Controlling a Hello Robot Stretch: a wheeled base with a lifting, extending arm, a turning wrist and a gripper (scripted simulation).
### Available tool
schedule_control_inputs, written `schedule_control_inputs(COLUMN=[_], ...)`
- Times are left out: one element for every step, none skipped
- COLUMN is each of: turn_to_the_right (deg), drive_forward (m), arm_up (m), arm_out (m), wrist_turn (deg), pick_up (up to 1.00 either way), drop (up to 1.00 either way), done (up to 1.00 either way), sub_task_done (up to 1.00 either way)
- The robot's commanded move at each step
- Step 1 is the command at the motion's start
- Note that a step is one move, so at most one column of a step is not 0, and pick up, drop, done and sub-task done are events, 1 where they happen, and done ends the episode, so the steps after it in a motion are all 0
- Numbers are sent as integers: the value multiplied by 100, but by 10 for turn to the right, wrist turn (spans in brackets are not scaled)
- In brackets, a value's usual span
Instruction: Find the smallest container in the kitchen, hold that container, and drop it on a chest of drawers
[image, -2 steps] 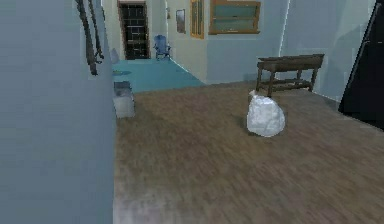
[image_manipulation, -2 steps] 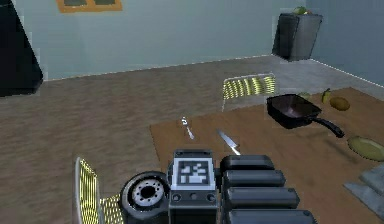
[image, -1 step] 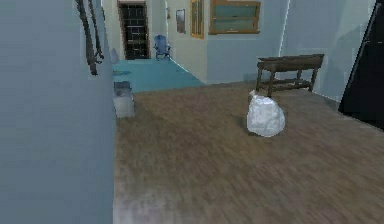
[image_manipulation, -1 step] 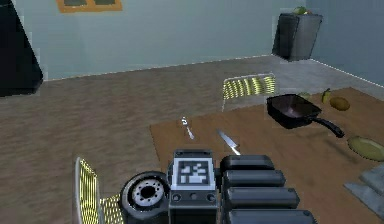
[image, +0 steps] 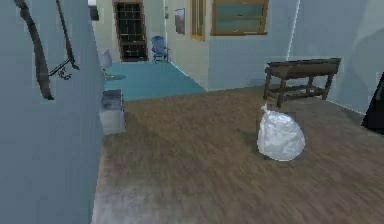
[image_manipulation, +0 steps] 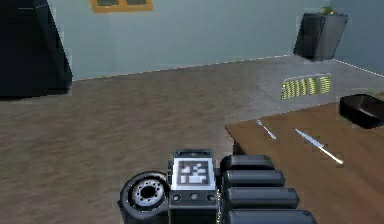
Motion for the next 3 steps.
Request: schedule_control_inputs(turn_to_the_right=[-120,0,0], drive_forward=[0,100,100], arm_up=[0,0,0], arm_out=[0,0,0], wrist_turn=[0,0,0], pick_up=[0,0,0], drop=[0,0,0], done=[0,0,0], sub_task_done=[0,0,0])
